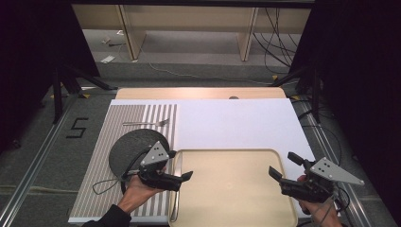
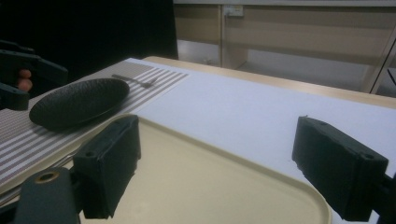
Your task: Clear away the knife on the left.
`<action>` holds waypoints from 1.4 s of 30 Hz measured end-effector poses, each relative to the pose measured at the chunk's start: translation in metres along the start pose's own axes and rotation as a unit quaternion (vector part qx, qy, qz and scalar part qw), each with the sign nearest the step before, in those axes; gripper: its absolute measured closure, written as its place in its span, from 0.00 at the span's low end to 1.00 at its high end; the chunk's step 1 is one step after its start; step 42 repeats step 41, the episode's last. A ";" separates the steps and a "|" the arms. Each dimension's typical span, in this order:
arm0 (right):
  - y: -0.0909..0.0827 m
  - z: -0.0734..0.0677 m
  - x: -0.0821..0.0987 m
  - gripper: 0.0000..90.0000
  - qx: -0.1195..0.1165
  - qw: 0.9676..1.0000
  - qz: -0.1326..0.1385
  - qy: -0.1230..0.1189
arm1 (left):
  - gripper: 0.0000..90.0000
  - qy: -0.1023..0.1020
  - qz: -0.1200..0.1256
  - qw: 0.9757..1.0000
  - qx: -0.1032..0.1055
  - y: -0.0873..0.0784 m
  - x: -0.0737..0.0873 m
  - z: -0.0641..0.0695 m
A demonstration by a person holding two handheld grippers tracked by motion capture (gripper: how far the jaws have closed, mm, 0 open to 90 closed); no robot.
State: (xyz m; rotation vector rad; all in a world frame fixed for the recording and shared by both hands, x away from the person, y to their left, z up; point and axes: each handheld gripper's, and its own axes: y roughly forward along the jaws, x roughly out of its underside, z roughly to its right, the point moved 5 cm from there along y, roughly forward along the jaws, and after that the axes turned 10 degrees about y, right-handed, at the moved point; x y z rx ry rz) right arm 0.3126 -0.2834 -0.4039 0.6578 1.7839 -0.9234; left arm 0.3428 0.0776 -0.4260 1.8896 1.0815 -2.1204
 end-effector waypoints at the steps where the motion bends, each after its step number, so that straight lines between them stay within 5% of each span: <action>1: 0.000 0.000 0.000 0.18 0.000 1.000 0.001 0.000 | 0.13 -0.004 0.011 1.000 0.000 -0.003 -0.001 0.000; 8: 0.000 0.000 0.000 0.18 -0.001 1.000 0.001 0.001 | 0.13 -0.008 0.029 0.999 -0.014 -0.014 0.001 -0.003; 18: 0.000 -0.001 0.000 0.18 -0.002 1.000 0.000 0.001 | 0.12 -0.009 0.034 0.999 -0.008 -0.021 0.003 -0.002; 24: 0.000 -0.001 0.000 0.18 -0.002 1.000 0.000 0.000 | 0.10 -0.023 0.058 0.998 -0.006 -0.028 0.003 -0.003; 42: 0.001 -0.001 0.000 0.18 -0.002 1.000 0.001 -0.001 | 0.09 -0.017 0.049 0.999 0.001 -0.023 0.005 0.000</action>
